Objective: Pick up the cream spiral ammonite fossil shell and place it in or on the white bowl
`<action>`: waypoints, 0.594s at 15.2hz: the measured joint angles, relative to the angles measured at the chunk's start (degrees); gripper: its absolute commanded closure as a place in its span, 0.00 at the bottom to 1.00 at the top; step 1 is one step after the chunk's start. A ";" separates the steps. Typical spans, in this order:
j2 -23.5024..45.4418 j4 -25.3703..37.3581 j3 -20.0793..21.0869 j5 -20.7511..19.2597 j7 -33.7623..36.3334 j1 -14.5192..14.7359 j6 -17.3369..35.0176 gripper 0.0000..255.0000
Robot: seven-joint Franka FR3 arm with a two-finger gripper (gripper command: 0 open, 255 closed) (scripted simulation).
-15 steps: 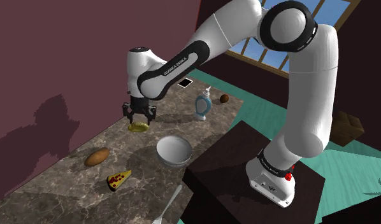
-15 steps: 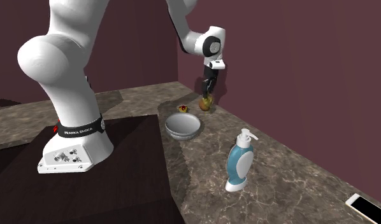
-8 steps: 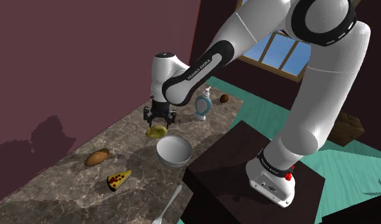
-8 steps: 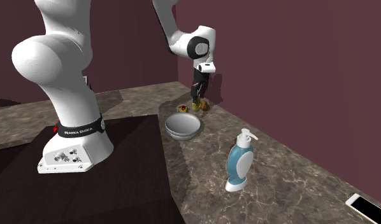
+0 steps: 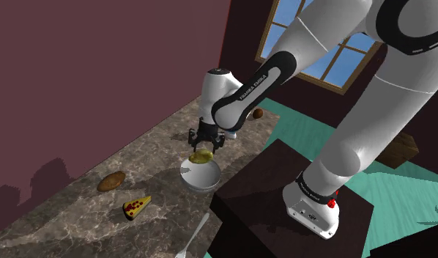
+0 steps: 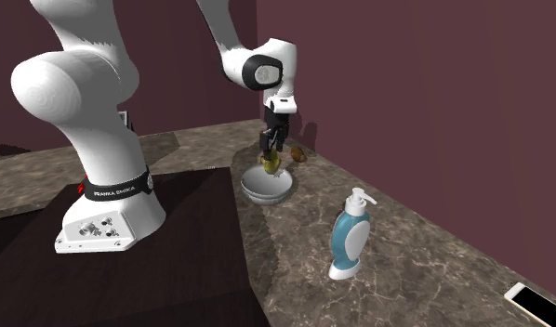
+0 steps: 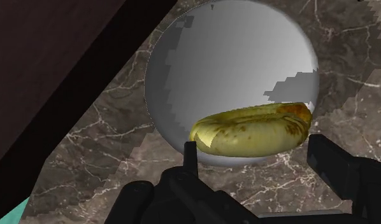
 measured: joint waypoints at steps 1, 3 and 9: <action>0.60 -0.24 -0.25 -0.55 0.24 0.03 0.77 1.00; 2.01 -0.50 -0.90 -1.94 0.92 0.19 2.24 1.00; 7.80 0.21 -4.25 -7.84 4.79 2.38 7.04 1.00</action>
